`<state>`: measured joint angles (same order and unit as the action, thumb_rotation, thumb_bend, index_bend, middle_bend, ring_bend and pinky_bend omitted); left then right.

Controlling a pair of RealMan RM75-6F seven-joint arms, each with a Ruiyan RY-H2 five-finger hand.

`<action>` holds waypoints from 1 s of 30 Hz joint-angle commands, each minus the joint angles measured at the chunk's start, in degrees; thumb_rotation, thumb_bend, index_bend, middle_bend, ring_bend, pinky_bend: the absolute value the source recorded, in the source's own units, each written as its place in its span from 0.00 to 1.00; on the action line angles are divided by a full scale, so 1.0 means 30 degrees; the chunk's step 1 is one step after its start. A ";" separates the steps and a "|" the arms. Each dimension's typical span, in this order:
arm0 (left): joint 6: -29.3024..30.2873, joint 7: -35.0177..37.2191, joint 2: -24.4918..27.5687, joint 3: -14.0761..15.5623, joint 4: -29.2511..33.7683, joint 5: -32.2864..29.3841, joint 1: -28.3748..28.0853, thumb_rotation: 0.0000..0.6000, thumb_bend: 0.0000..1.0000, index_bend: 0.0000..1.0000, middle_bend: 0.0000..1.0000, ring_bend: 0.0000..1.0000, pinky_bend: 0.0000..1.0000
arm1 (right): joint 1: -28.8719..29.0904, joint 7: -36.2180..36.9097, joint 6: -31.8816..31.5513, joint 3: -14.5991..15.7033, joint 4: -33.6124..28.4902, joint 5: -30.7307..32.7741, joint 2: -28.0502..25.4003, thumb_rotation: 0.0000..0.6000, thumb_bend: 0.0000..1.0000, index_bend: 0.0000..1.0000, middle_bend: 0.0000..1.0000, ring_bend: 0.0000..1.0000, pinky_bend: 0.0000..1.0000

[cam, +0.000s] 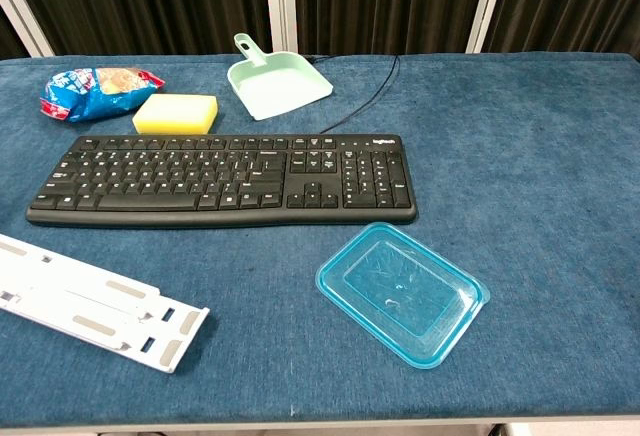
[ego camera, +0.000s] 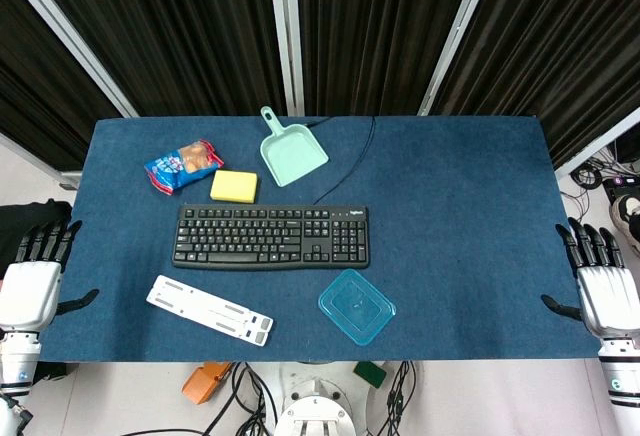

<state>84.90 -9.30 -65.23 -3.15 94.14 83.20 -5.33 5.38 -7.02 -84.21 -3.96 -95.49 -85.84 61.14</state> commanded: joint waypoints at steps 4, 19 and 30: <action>-0.0074 0.0080 -0.0065 -0.0011 -0.0232 0.0256 -0.0161 1.00 0.05 0.00 0.00 0.00 0.00 | 0.0016 -0.0174 -0.0059 0.0000 -0.0162 -0.0116 -0.0111 1.00 0.12 0.00 0.01 0.00 0.00; -0.7414 0.0083 -0.0769 -0.0923 -0.1605 0.0205 -0.5501 1.00 0.45 0.16 0.77 0.77 0.73 | -0.0290 -0.0111 -0.0623 0.0254 -0.0535 -0.0725 -0.0400 1.00 0.12 0.00 0.01 0.00 0.00; -1.2517 -0.1862 -0.1619 -0.0693 -0.1829 -0.4524 -0.7727 1.00 0.60 0.16 0.89 0.90 0.84 | -0.0365 -0.0119 -0.0522 0.0282 -0.0518 -0.0551 -0.0380 1.00 0.12 0.00 0.01 0.00 0.00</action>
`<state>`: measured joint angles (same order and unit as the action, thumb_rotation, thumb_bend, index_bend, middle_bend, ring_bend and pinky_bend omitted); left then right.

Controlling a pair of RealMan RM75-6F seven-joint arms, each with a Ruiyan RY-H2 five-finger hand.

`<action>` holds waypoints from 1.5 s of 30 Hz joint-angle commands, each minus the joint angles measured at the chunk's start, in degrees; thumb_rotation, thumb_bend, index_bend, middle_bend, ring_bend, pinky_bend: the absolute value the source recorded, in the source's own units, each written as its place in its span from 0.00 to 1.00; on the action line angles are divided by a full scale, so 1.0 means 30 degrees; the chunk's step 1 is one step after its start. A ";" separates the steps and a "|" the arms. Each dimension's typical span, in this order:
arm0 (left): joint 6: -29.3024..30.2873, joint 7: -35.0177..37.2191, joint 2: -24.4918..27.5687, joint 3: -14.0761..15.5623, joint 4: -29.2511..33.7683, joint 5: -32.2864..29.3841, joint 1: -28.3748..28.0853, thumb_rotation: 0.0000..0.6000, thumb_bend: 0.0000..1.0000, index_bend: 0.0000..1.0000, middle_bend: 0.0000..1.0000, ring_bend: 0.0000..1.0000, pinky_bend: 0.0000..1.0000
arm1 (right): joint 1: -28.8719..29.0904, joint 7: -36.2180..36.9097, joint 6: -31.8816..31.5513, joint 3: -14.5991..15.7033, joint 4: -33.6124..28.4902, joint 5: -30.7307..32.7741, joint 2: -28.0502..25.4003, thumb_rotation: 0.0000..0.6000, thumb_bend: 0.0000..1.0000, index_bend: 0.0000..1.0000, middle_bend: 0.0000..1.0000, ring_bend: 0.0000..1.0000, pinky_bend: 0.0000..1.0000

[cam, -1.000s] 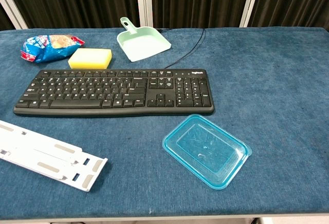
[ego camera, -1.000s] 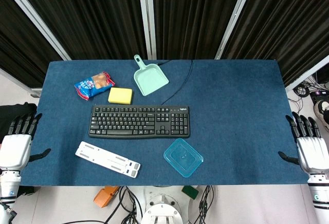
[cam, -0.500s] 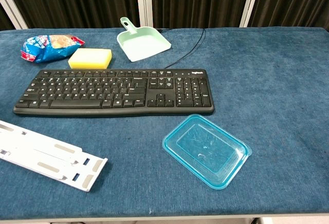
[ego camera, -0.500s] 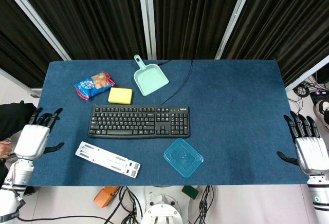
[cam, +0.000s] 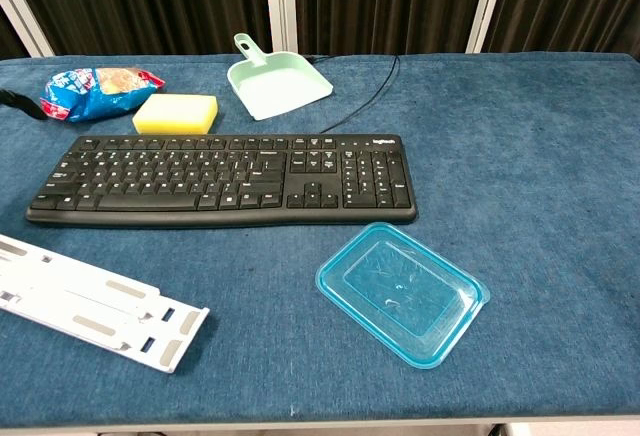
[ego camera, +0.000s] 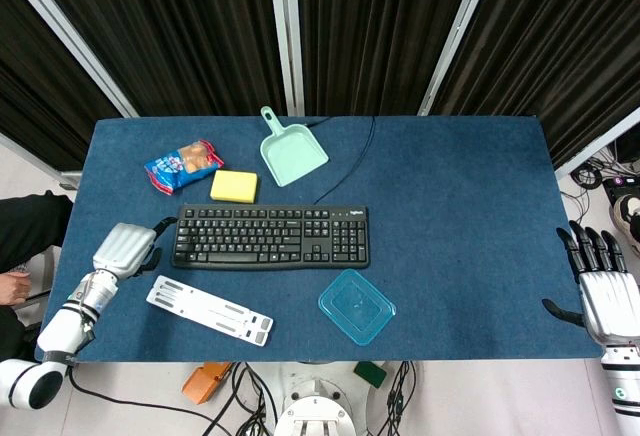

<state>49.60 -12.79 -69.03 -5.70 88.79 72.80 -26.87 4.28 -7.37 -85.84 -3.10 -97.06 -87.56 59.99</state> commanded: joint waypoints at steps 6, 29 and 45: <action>-0.0656 -0.0946 -0.0506 0.0626 0.0180 -0.1597 -0.0547 1.00 0.60 0.17 0.89 0.90 0.84 | 0.0021 -0.0028 0.0187 0.0006 0.0088 0.0162 0.0086 1.00 0.12 0.00 0.01 0.00 0.00; -0.1159 -0.0513 -0.1014 0.1466 -0.0319 -0.2126 -0.1160 1.00 0.60 0.18 0.89 0.90 0.84 | -0.0067 -0.0100 0.0285 -0.0018 0.0174 0.0456 0.0201 1.00 0.12 0.00 0.01 0.00 0.00; 0.2145 0.1012 0.0220 0.0825 0.0698 -0.1512 -0.0163 1.00 0.59 0.18 0.82 0.85 0.84 | -0.0316 -0.0002 -0.0066 -0.0004 0.0133 0.0422 0.0148 1.00 0.12 0.00 0.01 0.00 0.00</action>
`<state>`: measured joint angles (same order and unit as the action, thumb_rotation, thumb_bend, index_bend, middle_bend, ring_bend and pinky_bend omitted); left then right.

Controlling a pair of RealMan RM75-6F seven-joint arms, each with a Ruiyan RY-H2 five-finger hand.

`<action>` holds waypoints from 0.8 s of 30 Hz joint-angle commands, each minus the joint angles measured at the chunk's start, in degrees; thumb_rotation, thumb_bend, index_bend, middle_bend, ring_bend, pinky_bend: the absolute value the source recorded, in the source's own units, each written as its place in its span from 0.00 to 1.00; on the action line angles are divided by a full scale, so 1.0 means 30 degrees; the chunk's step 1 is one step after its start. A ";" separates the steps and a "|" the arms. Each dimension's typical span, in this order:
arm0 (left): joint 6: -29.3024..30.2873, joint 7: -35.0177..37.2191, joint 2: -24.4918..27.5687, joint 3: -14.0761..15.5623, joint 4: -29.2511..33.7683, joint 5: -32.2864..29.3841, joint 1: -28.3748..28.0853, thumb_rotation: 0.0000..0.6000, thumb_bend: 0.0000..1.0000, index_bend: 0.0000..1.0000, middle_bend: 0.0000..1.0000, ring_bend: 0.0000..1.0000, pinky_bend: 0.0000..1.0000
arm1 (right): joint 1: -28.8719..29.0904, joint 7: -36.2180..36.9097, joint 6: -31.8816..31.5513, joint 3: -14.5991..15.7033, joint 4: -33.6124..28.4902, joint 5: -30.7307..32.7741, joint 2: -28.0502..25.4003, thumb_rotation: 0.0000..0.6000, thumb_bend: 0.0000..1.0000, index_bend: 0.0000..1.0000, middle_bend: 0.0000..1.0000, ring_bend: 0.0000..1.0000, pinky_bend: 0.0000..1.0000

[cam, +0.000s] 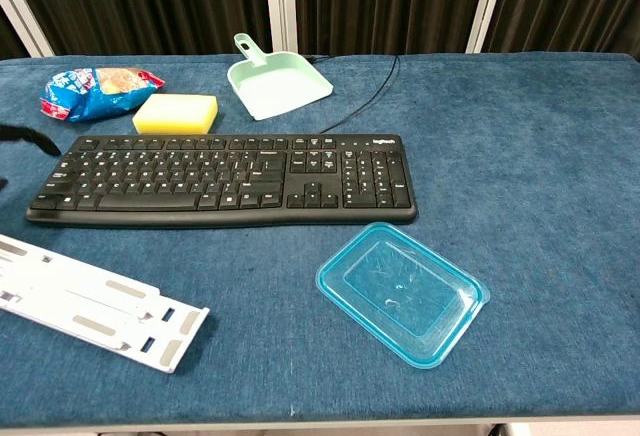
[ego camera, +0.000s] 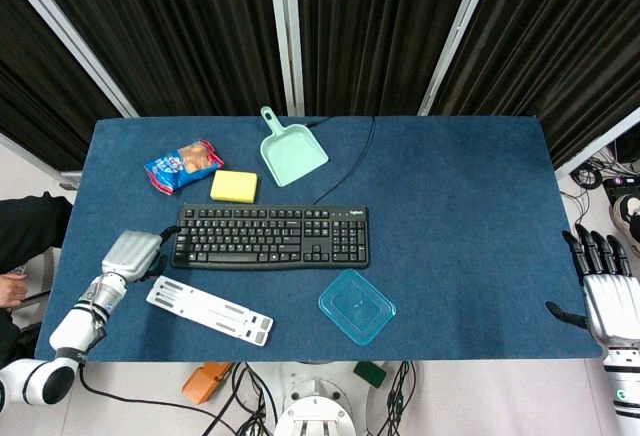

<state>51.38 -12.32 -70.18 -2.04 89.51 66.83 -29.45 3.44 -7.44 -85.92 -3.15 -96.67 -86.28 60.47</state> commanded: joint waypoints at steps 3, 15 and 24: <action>0.3759 0.1366 0.0880 -0.0678 0.0439 0.1065 0.1601 1.00 0.55 0.18 0.71 0.72 0.79 | -0.0126 0.0121 -0.0150 0.0016 0.0035 0.0006 -0.0029 1.00 0.12 0.00 0.01 0.00 0.00; 1.0118 0.1492 0.0896 -0.0520 -0.0235 0.2246 0.5156 1.00 0.18 0.15 0.19 0.16 0.05 | -0.0450 0.0394 -0.0664 0.0152 0.0169 -0.0379 -0.0028 1.00 0.12 0.00 0.01 0.00 0.00; 1.2244 0.3688 0.1240 0.0716 -0.0405 0.4122 0.7398 1.00 0.16 0.15 0.18 0.13 0.03 | -0.0604 0.0430 -0.0887 0.0272 0.0306 -0.0698 0.0132 1.00 0.12 0.00 0.01 0.00 0.00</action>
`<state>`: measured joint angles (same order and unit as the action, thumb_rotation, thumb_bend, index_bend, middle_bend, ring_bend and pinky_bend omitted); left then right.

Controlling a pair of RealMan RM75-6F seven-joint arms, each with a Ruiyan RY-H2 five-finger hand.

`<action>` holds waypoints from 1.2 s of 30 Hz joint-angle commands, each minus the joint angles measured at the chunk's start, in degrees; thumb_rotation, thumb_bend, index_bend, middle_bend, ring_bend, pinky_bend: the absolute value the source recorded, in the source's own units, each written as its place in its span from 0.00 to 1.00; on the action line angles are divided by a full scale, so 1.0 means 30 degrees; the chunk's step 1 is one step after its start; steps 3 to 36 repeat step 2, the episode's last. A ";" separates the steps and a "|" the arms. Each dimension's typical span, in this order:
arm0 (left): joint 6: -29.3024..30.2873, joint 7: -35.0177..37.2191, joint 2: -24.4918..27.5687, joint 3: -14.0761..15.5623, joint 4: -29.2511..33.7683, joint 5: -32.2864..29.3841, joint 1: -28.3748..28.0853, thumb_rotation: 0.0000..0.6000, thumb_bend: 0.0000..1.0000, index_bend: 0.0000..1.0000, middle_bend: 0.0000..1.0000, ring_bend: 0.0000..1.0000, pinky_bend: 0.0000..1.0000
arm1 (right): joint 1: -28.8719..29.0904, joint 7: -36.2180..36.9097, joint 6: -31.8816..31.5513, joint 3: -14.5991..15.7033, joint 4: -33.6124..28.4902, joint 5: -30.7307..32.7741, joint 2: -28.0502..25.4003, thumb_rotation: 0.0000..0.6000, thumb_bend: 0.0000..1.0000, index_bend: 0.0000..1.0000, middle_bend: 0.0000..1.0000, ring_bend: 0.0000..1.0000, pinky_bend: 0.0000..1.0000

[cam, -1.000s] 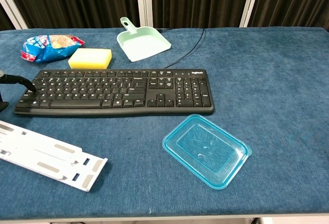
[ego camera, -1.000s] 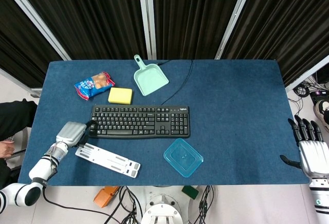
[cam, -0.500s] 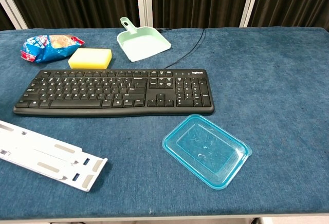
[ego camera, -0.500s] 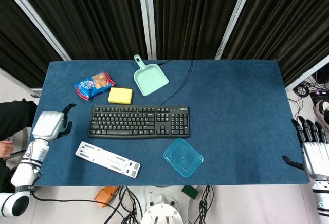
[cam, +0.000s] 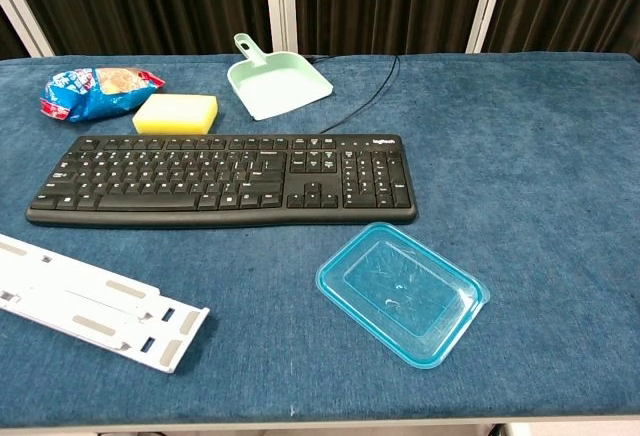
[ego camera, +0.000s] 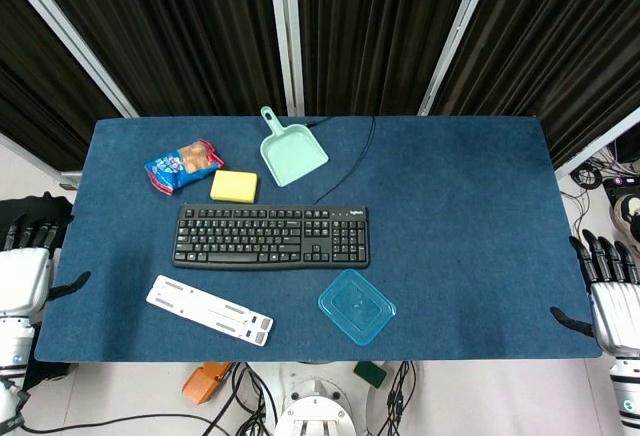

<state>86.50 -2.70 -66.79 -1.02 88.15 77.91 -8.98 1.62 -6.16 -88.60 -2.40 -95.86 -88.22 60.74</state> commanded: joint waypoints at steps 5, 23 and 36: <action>0.0841 0.0506 0.0161 0.0528 0.0168 0.0678 0.0894 1.00 0.16 0.15 0.18 0.13 0.03 | 0.0030 0.0019 0.0045 0.0031 0.0065 -0.0108 0.0085 1.00 0.12 0.00 0.01 0.00 0.00; 0.0841 0.0506 0.0161 0.0528 0.0168 0.0678 0.0894 1.00 0.16 0.15 0.18 0.13 0.03 | 0.0030 0.0019 0.0045 0.0031 0.0065 -0.0108 0.0085 1.00 0.12 0.00 0.01 0.00 0.00; 0.0841 0.0506 0.0161 0.0528 0.0168 0.0678 0.0894 1.00 0.16 0.15 0.18 0.13 0.03 | 0.0030 0.0019 0.0045 0.0031 0.0065 -0.0108 0.0085 1.00 0.12 0.00 0.01 0.00 0.00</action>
